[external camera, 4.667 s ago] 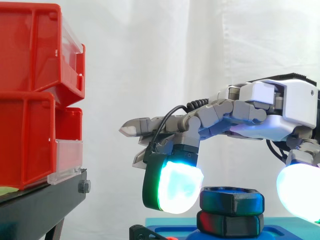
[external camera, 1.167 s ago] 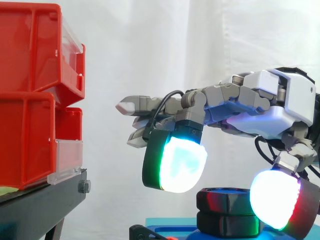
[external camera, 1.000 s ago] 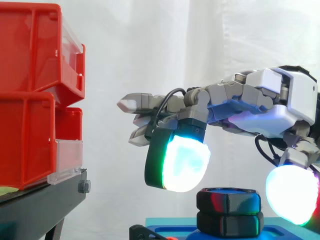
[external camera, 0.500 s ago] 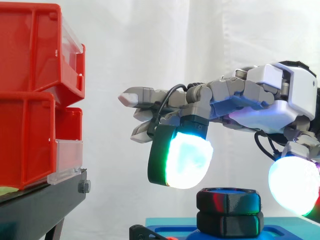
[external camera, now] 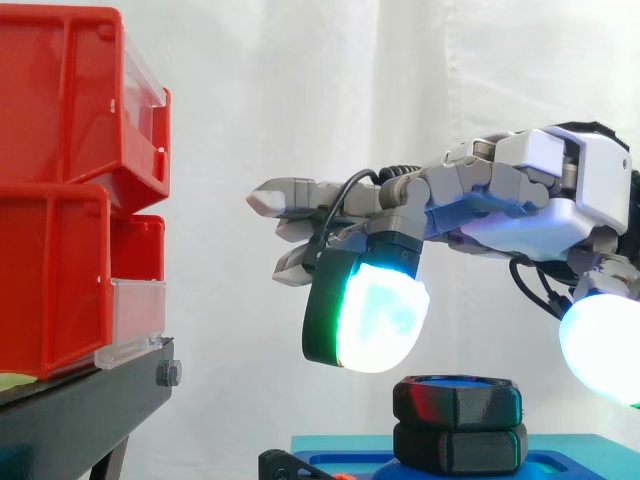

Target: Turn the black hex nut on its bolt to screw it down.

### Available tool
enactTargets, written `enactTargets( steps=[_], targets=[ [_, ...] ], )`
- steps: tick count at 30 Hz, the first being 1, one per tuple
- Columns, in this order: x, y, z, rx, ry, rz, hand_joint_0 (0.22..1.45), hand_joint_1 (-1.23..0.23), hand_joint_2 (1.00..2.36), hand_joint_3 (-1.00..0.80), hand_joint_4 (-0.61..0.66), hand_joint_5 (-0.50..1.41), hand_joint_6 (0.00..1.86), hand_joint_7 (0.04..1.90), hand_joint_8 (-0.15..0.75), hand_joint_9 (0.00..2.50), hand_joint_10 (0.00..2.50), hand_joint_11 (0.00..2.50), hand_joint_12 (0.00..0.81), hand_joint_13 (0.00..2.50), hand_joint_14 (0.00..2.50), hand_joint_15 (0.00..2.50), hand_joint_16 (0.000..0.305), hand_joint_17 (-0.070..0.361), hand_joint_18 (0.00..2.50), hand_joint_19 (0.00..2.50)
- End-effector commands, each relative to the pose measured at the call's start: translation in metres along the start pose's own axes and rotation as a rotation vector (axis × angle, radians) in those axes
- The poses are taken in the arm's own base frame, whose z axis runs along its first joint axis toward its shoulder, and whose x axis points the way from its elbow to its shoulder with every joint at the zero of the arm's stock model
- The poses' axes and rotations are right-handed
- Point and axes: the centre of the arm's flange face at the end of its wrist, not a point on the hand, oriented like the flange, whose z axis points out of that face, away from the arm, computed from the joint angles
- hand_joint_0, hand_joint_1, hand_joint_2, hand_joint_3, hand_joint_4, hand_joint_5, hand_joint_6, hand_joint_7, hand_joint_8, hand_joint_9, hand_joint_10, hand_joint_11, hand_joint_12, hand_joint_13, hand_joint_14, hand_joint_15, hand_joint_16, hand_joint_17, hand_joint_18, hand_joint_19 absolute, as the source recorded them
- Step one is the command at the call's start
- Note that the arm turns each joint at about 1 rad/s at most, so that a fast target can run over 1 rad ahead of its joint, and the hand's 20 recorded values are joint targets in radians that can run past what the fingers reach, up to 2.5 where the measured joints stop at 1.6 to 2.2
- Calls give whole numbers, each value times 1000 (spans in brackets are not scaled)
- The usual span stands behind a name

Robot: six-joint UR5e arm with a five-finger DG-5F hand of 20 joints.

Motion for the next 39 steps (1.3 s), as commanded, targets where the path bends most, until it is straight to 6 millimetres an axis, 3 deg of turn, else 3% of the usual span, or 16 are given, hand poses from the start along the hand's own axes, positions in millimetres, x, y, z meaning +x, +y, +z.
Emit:
enactTargets(
  steps=[1, 5, 12, 27, 39],
  targets=[
    [-8, -2, 0, 5, 17, 4, 460, -596, 1000, -500, 315, -132, 502, 903, 367, 400, 2, 83, 290, 127, 0, 0, 43, 96, 14, 293],
    [-14, -1, 4, 8, 27, 0, 524, -683, 1002, -445, 295, -132, 502, 907, 350, 393, 0, 64, 271, 116, 0, 0, 39, 88, 4, 294],
    [-20, -1, 7, 23, 39, 17, 480, -731, 1000, -500, 304, -132, 502, 909, 356, 388, 0, 67, 275, 116, 0, 0, 40, 91, 16, 286],
    [-25, 1, 3, 147, 176, -23, 370, -574, 1000, -500, 356, -129, 501, 902, 407, 405, 2, 91, 325, 141, 0, 0, 51, 114, 65, 271],
    [-23, 7, 13, 161, 184, -37, 359, -498, 1000, -500, 357, -129, 501, 894, 413, 403, 1, 94, 330, 131, 0, 0, 52, 117, 44, 272]
  ],
)
